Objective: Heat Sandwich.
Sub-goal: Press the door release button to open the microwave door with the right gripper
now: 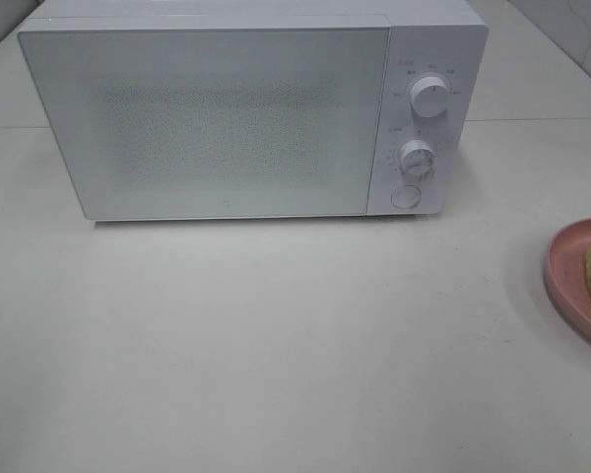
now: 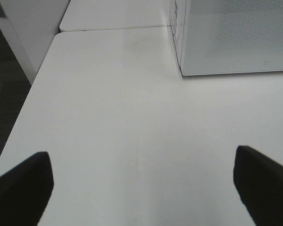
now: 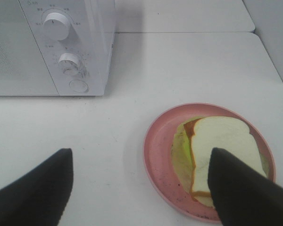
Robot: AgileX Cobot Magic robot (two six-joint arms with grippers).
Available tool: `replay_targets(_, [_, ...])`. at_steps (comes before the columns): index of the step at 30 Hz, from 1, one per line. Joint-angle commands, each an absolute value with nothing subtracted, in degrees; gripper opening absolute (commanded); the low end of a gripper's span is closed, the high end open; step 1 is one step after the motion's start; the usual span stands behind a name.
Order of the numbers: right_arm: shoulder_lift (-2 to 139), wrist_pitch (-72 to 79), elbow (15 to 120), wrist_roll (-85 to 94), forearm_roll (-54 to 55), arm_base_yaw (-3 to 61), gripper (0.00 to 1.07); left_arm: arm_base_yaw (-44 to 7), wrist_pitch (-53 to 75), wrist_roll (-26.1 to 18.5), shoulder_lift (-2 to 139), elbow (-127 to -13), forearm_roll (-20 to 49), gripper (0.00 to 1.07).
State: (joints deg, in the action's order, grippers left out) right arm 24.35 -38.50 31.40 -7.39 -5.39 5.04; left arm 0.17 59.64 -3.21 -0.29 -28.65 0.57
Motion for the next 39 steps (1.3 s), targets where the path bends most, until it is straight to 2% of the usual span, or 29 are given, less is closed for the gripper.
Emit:
replay_targets(1, [26.8, -35.1, 31.7, -7.4, -5.2, 4.8, 0.76, 0.2, 59.5, -2.8, -1.9, -28.6, 0.3, 0.98])
replay_targets(33, [59.9, 1.0, 31.7, -7.8, -2.7, 4.8, 0.76, 0.2, 59.5, -2.8, -1.9, -28.6, 0.3, 0.98])
replay_targets(39, [65.5, 11.5, 31.6, -7.6, -2.7, 4.9, 0.76, 0.2, 59.5, -2.8, -1.9, -28.6, 0.3, 0.98])
